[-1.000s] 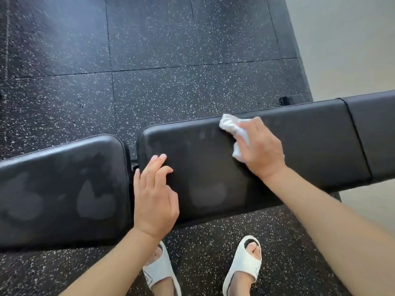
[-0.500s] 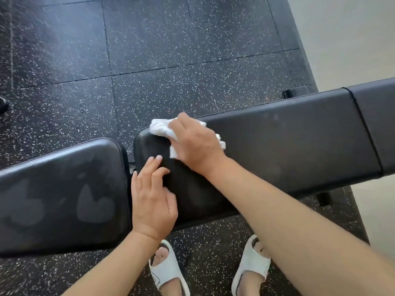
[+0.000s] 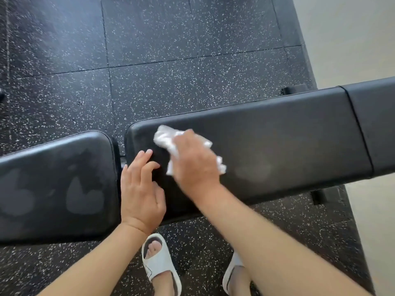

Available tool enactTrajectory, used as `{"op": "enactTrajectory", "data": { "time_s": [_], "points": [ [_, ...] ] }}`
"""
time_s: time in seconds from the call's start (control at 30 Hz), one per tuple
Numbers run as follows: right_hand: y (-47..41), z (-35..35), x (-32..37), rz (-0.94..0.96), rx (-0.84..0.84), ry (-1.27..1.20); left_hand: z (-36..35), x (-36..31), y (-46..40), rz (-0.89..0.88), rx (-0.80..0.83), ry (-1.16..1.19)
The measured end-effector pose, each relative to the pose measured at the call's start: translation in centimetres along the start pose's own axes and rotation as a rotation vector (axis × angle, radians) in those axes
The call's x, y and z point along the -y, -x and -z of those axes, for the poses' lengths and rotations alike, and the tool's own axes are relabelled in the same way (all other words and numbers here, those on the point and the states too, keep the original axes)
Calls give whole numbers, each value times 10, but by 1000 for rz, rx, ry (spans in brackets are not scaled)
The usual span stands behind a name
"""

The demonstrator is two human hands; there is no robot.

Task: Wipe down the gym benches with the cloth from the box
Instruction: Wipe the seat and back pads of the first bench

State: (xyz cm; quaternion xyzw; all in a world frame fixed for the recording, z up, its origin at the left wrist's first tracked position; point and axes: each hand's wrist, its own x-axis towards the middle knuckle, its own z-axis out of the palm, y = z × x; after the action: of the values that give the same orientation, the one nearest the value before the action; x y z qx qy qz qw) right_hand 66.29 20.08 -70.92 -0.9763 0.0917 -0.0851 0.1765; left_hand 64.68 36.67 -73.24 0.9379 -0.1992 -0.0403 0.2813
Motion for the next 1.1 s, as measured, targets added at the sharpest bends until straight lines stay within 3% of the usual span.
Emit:
{"op": "enactTrajectory", "data": {
  "time_s": [0.1, 0.2, 0.27, 0.4, 0.5, 0.57, 0.7, 0.77, 0.9, 0.93, 1.0, 1.1],
  "points": [
    [39, -12, 30, 31, -34, -156, -1, 1, -1, -2, -17, 17],
    [60, 6, -19, 178, -30, -113, -2, 1, 0, -24, -11, 1],
    [68, 33, -76, 152, -25, -13, -4, 2, 1, -37, -22, 0],
    [54, 79, -186, -454, -157, 77, -6, 4, 2, -41, -50, 5],
    [44, 67, -162, -652, -228, 103, -6, 2, 1, -33, -50, 5],
    [39, 43, -103, -539, -224, 72, -3, -1, 1, -13, -27, 7],
    [31, -5, 19, -133, -37, -25, 6, -2, -4, -3, 46, 1],
    [20, -11, 33, -77, 22, -89, 15, 2, -11, -20, 74, -27],
    [-6, 7, -8, 257, 51, 52, 34, 13, -30, -71, 128, -51],
    [-21, 12, -21, 249, 31, 112, 37, 18, -38, -90, 128, -55],
    [-55, 20, -43, 31, 3, 164, 40, 25, -49, -80, 115, -70],
    [-98, 19, -52, -261, 108, 178, 47, 33, -61, 61, 99, -21]
  ]
}}
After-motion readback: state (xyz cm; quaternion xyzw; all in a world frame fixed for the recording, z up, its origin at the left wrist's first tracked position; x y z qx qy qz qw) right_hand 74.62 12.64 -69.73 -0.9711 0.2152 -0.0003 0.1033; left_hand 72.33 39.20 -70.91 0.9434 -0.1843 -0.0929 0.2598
